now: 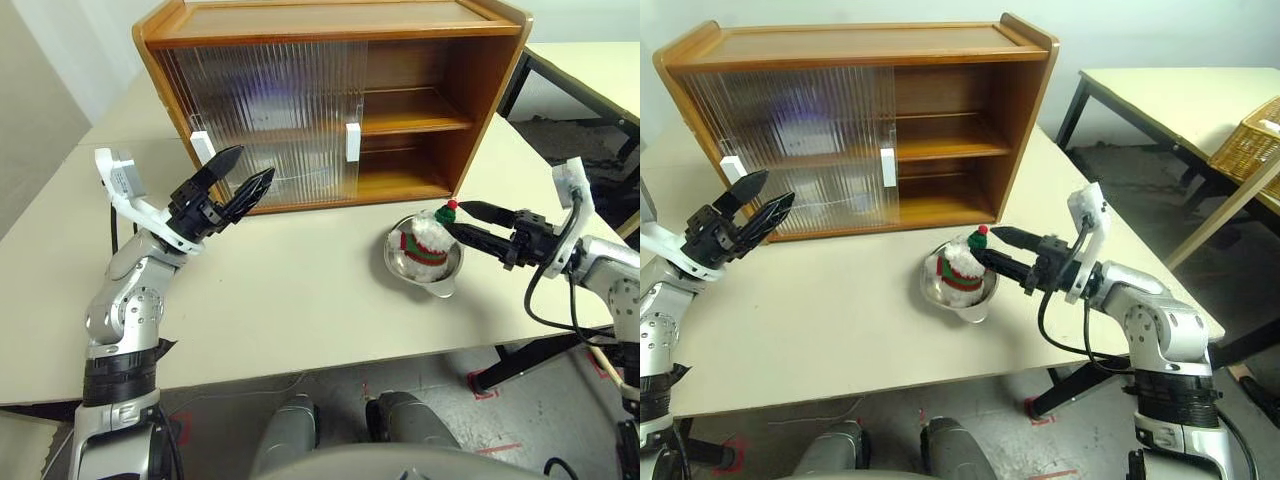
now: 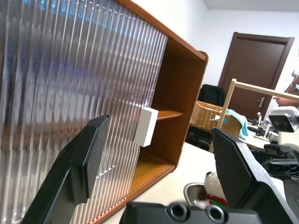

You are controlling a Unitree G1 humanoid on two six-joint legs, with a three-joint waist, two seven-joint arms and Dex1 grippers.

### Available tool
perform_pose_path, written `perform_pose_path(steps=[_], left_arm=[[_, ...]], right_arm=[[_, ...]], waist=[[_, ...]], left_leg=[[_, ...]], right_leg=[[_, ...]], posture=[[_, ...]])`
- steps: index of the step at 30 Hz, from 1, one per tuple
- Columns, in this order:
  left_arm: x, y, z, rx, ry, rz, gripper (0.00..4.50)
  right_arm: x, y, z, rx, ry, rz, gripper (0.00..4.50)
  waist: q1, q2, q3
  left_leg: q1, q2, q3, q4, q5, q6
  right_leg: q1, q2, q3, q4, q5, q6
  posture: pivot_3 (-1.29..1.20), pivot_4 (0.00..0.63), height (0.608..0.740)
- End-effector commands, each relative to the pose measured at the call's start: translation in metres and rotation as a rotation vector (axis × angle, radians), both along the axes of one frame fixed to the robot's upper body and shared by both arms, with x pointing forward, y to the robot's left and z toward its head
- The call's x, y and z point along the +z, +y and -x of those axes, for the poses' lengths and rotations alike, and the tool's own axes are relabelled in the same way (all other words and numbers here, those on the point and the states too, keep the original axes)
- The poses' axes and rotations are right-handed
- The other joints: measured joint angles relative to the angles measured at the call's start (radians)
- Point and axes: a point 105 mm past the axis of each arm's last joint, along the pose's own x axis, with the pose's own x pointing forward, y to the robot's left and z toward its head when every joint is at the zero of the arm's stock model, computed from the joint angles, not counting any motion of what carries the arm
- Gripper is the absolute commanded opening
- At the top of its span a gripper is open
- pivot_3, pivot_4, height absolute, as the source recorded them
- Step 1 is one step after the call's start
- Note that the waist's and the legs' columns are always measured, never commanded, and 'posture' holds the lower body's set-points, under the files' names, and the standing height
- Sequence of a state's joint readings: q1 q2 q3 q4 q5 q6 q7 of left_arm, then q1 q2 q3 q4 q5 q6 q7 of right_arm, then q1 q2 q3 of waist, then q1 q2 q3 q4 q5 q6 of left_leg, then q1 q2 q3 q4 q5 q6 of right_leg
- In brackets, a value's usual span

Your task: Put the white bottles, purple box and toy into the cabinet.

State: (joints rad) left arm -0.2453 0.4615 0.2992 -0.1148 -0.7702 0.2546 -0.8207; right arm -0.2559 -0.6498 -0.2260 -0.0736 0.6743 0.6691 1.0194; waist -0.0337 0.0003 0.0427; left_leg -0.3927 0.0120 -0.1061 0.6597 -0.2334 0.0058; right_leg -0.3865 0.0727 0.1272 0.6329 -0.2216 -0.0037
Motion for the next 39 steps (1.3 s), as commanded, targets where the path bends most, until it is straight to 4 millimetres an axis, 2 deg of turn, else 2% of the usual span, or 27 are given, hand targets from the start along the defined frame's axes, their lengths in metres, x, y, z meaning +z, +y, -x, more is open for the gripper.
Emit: perform_pose_path(steps=[1,8,15,31,39], left_arm=[[0.000,-0.001,0.001,0.000,0.001,-0.013,4.50],[0.000,0.000,0.000,0.001,0.000,-0.012,4.50],[0.000,0.001,0.001,-0.001,0.000,-0.013,4.50],[0.004,0.004,0.003,0.021,-0.009,-0.018,4.50],[0.004,0.009,0.005,0.035,-0.011,-0.022,4.50]], right_arm=[[-0.005,-0.002,0.009,0.024,0.034,0.026,4.48],[-0.023,-0.010,0.021,0.023,0.107,0.066,4.48],[-0.033,-0.011,0.026,0.028,0.143,0.088,4.48],[-0.041,0.020,0.008,0.062,0.108,0.046,4.48],[-0.047,0.024,0.006,0.069,0.091,0.046,4.48]], waist=[[0.001,0.000,0.000],[0.003,0.000,0.000],[0.003,-0.001,0.000],[0.006,-0.001,0.000],[0.008,-0.001,0.000]], left_leg=[[-0.001,0.000,0.000,0.000,0.000,0.000],[-0.006,-0.001,-0.001,0.000,-0.001,0.000],[-0.005,-0.001,-0.001,0.000,-0.001,0.000],[-0.005,-0.001,-0.001,0.000,-0.002,-0.001],[-0.005,0.000,-0.002,0.000,-0.002,-0.001]], right_leg=[[0.000,0.000,0.000,0.000,-0.001,0.000],[-0.004,0.000,0.000,0.000,-0.003,0.002],[-0.003,0.000,0.000,0.000,-0.003,0.002],[-0.004,0.000,0.000,0.000,-0.003,0.002],[-0.004,0.000,0.000,0.000,-0.003,0.002]], posture=[[-0.05,0.050,0.740],[-0.05,0.050,0.740],[-0.05,0.054,0.740],[-0.02,0.054,0.740],[-0.01,0.055,0.740]])
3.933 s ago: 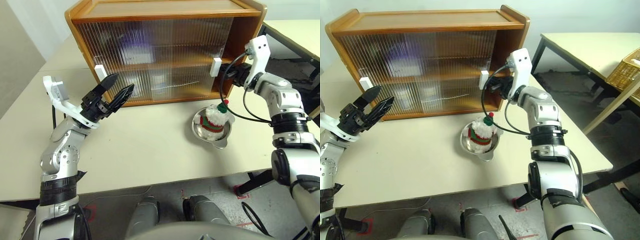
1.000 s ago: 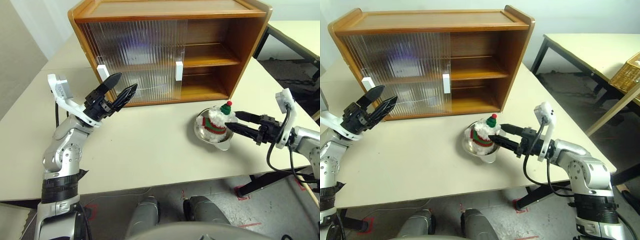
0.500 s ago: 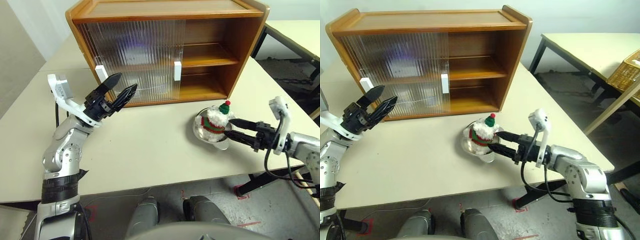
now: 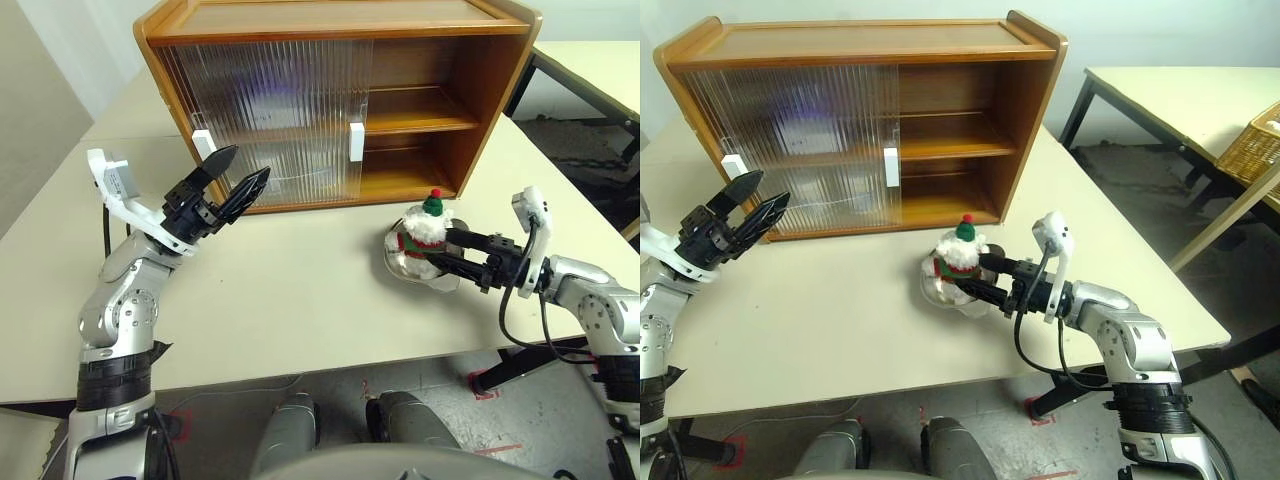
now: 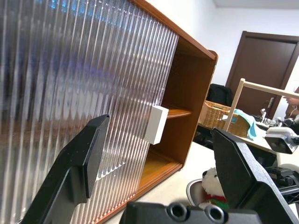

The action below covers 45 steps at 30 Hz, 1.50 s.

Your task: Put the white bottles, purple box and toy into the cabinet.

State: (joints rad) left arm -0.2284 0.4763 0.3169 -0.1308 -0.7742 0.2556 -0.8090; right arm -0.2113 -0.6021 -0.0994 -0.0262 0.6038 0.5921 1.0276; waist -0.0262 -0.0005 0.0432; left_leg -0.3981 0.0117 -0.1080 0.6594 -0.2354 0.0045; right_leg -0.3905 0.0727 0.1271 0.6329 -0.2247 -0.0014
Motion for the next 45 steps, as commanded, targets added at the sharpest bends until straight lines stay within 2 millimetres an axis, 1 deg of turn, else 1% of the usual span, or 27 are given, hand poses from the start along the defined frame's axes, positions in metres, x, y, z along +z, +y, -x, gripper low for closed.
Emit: perform_pose_path(steps=[1,7,9,10,12,18,20,21,29,40,43,45], left_arm=[[0.002,0.003,0.003,0.009,-0.008,-0.013,4.50],[0.001,0.003,0.002,0.006,-0.009,-0.013,4.50],[0.001,0.003,0.001,0.004,-0.009,-0.013,4.50],[0.001,0.003,0.001,0.004,-0.009,-0.013,4.50],[0.001,0.003,0.001,0.003,-0.010,-0.012,4.50],[0.001,0.000,0.000,-0.006,-0.012,-0.009,4.50],[0.001,0.000,0.001,-0.006,-0.013,-0.008,4.50],[0.001,0.000,0.001,-0.005,-0.014,-0.008,4.50],[0.001,0.000,-0.001,-0.006,-0.015,-0.009,4.50],[0.000,-0.001,-0.004,-0.017,-0.011,-0.009,4.50],[0.000,-0.001,-0.006,-0.025,-0.010,-0.009,4.50],[-0.001,-0.002,-0.006,-0.028,-0.009,-0.009,4.50]], right_arm=[[-0.006,0.004,0.000,0.015,0.005,0.009,4.48],[-0.007,0.002,-0.003,0.008,-0.013,0.011,4.48],[-0.007,0.002,-0.003,0.008,-0.015,0.010,4.09],[-0.007,0.002,-0.003,0.008,-0.016,0.009,3.86],[-0.007,0.001,-0.003,0.007,-0.018,0.009,3.20],[-0.005,0.002,-0.004,0.008,-0.028,0.005,0.88],[-0.004,0.002,-0.005,0.009,-0.031,0.004,0.18],[-0.004,0.002,-0.005,0.008,-0.033,0.004,0.01],[-0.004,0.000,-0.007,0.005,-0.042,0.000,0.01],[0.009,-0.018,-0.008,-0.013,-0.060,-0.008,0.01],[0.018,-0.031,-0.008,-0.024,-0.068,-0.009,0.01],[0.022,-0.035,-0.008,-0.030,-0.070,-0.009,0.01]], waist=[[0.000,0.000,0.000],[0.000,0.000,0.000],[0.000,0.000,0.000],[0.000,0.000,0.000],[0.000,0.000,0.000],[0.000,0.000,0.000],[0.000,0.000,0.000],[0.000,0.000,0.000],[0.000,0.000,0.000],[-0.002,0.000,0.000],[-0.003,0.000,0.000],[-0.003,0.000,0.000]], left_leg=[[0.000,0.000,0.000,0.000,0.000,0.000],[0.000,0.000,0.000,0.000,-0.001,-0.001],[0.000,0.000,0.000,0.000,-0.001,-0.001],[0.000,0.000,0.000,0.000,-0.001,-0.002],[0.000,0.000,0.000,0.000,-0.001,-0.002],[0.000,0.000,0.000,0.000,-0.001,-0.002],[0.000,0.000,0.000,0.000,-0.001,-0.002],[0.000,0.000,0.000,0.000,-0.001,-0.002],[0.000,0.000,0.000,0.000,-0.001,-0.002],[0.000,0.000,0.000,0.001,-0.001,-0.001],[0.000,0.000,0.000,0.001,0.000,-0.001],[0.000,0.000,0.001,0.002,0.000,-0.001]], right_leg=[[0.000,0.000,0.000,0.000,0.000,0.000],[0.000,0.000,0.000,0.000,0.000,0.000],[0.000,0.000,0.000,0.000,0.000,0.000],[0.000,0.000,0.000,0.000,0.000,0.000],[0.000,0.000,0.000,0.000,0.000,-0.001],[0.000,0.000,0.000,0.000,0.000,-0.001],[0.000,0.000,0.000,0.000,0.000,-0.001],[0.000,0.000,0.000,0.000,0.000,-0.001],[0.000,0.000,0.000,0.000,0.000,-0.001],[0.000,0.000,0.000,0.000,0.001,-0.001],[0.000,0.000,0.000,0.000,0.001,-0.001],[0.001,0.000,0.000,0.000,0.001,-0.001]], posture=[[-0.01,0.055,0.740],[-0.02,0.054,0.740],[-0.02,0.054,0.740],[-0.02,0.054,0.740],[-0.02,0.049,0.740],[-0.02,0.045,0.740],[-0.02,0.043,0.740],[-0.02,0.042,0.740],[-0.03,0.040,0.740],[-0.06,0.037,0.740],[-0.07,0.037,0.740],[-0.07,0.037,0.740]])
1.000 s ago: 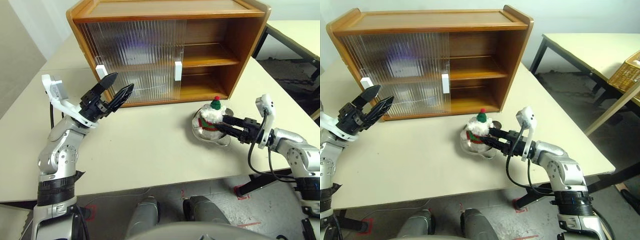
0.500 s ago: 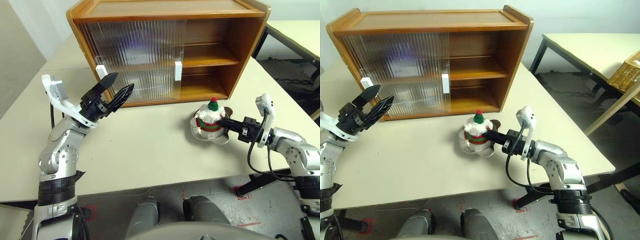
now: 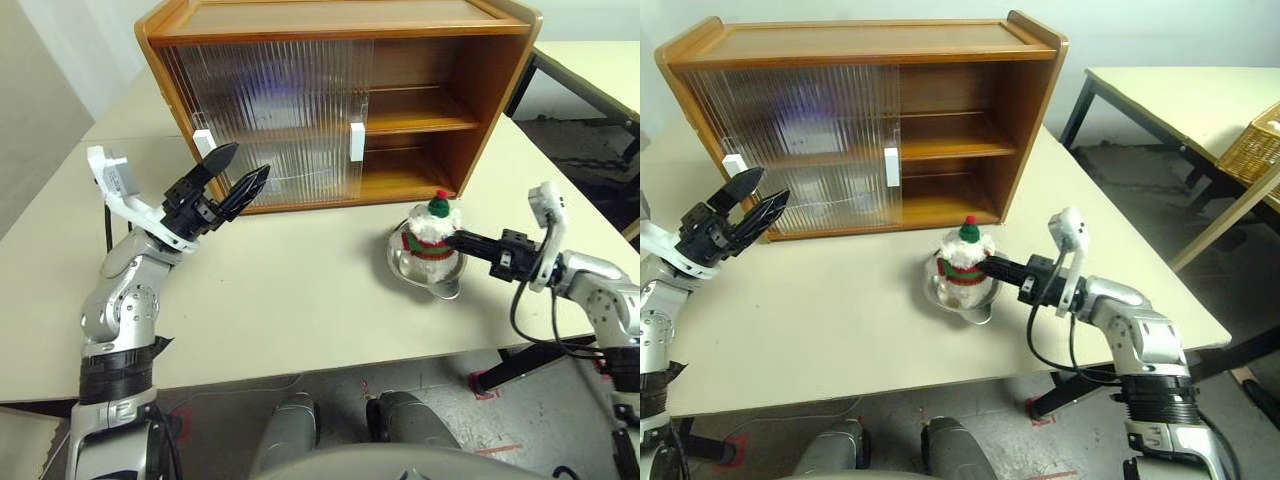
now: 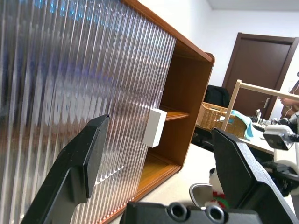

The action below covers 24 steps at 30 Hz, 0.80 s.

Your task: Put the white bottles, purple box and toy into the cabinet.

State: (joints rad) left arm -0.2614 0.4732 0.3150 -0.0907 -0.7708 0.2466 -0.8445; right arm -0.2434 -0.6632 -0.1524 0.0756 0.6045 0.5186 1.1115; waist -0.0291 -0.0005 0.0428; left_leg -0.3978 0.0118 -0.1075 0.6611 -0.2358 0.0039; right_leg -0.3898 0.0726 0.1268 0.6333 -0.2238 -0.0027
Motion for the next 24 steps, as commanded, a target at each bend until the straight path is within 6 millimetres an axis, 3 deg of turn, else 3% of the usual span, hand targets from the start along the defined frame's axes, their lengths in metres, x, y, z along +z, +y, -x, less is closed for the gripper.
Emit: perform_pose_path(steps=[1,7,11,24], left_arm=[[-0.003,-0.001,-0.003,-0.004,0.006,-0.013,4.50],[-0.005,-0.001,-0.006,-0.012,0.006,-0.012,4.50],[-0.006,-0.002,-0.006,-0.012,0.003,-0.012,4.50],[-0.007,0.002,-0.001,0.015,0.002,-0.009,4.50]], right_arm=[[0.012,-0.009,-0.002,-0.011,-0.015,-0.018,0.01],[0.043,-0.012,-0.015,-0.034,-0.091,-0.081,0.01],[0.070,0.000,-0.027,-0.036,-0.157,-0.161,0.01],[0.124,0.024,-0.058,-0.043,-0.283,-0.267,0.01]], waist=[[0.000,0.000,0.000],[-0.005,0.000,0.000],[-0.013,0.000,0.000],[-0.010,0.000,0.000]], left_leg=[[0.000,0.000,0.000,0.000,0.000,0.000],[0.000,0.000,0.000,0.000,0.001,0.001],[0.001,0.000,0.001,0.001,0.002,0.003],[0.000,0.000,0.000,0.000,0.004,0.006]], right_leg=[[0.000,0.000,0.000,0.000,0.000,0.000],[0.000,0.000,0.000,0.000,0.001,0.000],[0.000,0.000,0.000,0.000,0.003,0.000],[-0.001,0.000,0.000,0.000,0.004,0.000]], posture=[[-0.07,0.036,0.740],[-0.08,0.034,0.740],[-0.08,0.034,0.740],[-0.04,0.035,0.740]])
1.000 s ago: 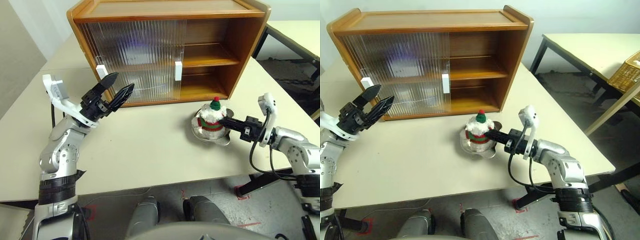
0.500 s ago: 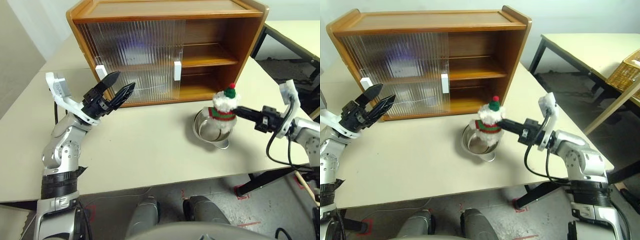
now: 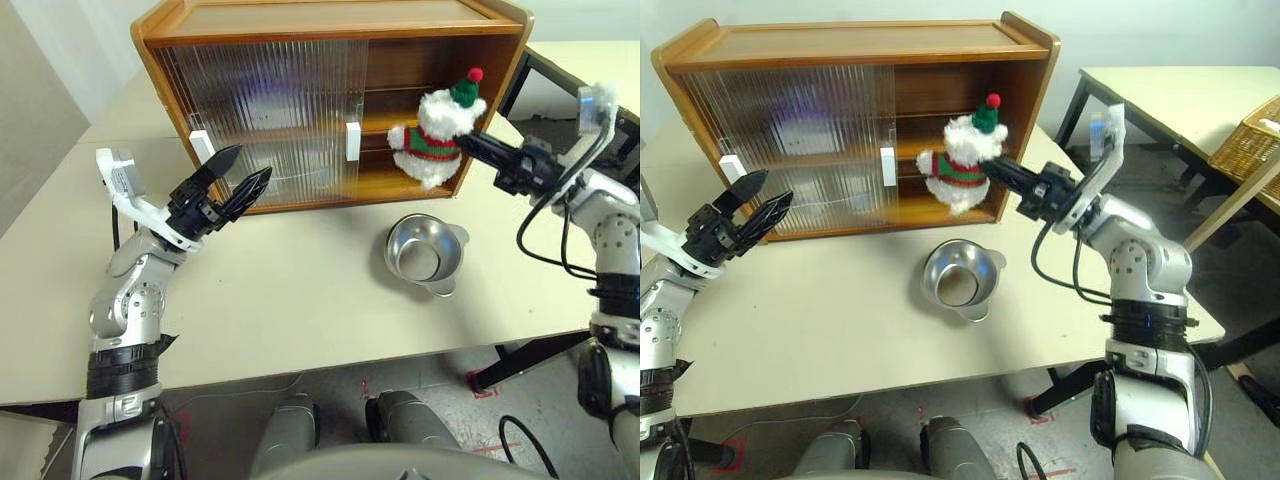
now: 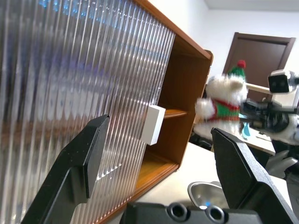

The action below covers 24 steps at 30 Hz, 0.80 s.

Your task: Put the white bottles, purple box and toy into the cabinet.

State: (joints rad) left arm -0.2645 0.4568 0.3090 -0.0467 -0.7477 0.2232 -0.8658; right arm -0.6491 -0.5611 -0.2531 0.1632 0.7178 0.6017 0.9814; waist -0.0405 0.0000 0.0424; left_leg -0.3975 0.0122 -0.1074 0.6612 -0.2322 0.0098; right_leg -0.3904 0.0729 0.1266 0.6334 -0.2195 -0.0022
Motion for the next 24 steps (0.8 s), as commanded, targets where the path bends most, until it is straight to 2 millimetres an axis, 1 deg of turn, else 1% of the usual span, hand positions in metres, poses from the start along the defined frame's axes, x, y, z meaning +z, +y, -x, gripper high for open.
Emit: perform_pose_path(steps=[1,8,14,17,24], left_arm=[[0.002,0.002,0.003,0.014,-0.013,-0.011,4.50],[0.001,0.002,0.004,0.023,-0.013,-0.008,4.50],[0.000,0.003,0.005,0.032,-0.013,-0.005,4.50],[-0.001,0.002,0.006,0.034,-0.013,-0.002,4.50],[-0.002,0.001,0.008,0.042,-0.014,0.004,4.50]], right_arm=[[0.007,0.000,-0.008,-0.016,-0.014,-0.014,0.01],[0.006,0.002,-0.027,-0.064,-0.005,0.012,0.01],[0.006,0.010,-0.043,-0.072,0.013,0.052,0.01],[0.011,0.014,-0.047,-0.064,-0.002,0.060,0.01],[0.016,0.018,-0.061,-0.079,-0.011,0.081,0.01]], waist=[[0.002,0.000,0.000],[0.005,0.000,0.000],[0.007,0.001,0.000],[0.008,0.001,0.000],[0.014,0.001,0.001]], left_leg=[[0.000,0.000,0.000,0.000,0.000,0.000],[-0.001,0.000,0.000,-0.001,0.000,0.000],[-0.001,0.000,0.000,-0.002,0.000,0.000],[-0.001,0.001,0.000,-0.002,0.000,0.000],[-0.003,0.000,0.000,-0.003,0.000,0.000]], right_leg=[[0.000,0.000,0.000,0.000,0.000,0.000],[-0.001,0.000,0.000,0.000,0.002,-0.003],[-0.003,0.000,0.000,0.000,0.002,-0.004],[-0.004,0.000,0.000,0.000,0.005,-0.009],[-0.005,-0.001,0.000,0.000,0.006,-0.012]], posture=[[-0.04,0.036,0.740],[-0.03,0.039,0.740],[-0.02,0.044,0.740],[-0.01,0.047,0.740],[0.00,0.046,0.740]])
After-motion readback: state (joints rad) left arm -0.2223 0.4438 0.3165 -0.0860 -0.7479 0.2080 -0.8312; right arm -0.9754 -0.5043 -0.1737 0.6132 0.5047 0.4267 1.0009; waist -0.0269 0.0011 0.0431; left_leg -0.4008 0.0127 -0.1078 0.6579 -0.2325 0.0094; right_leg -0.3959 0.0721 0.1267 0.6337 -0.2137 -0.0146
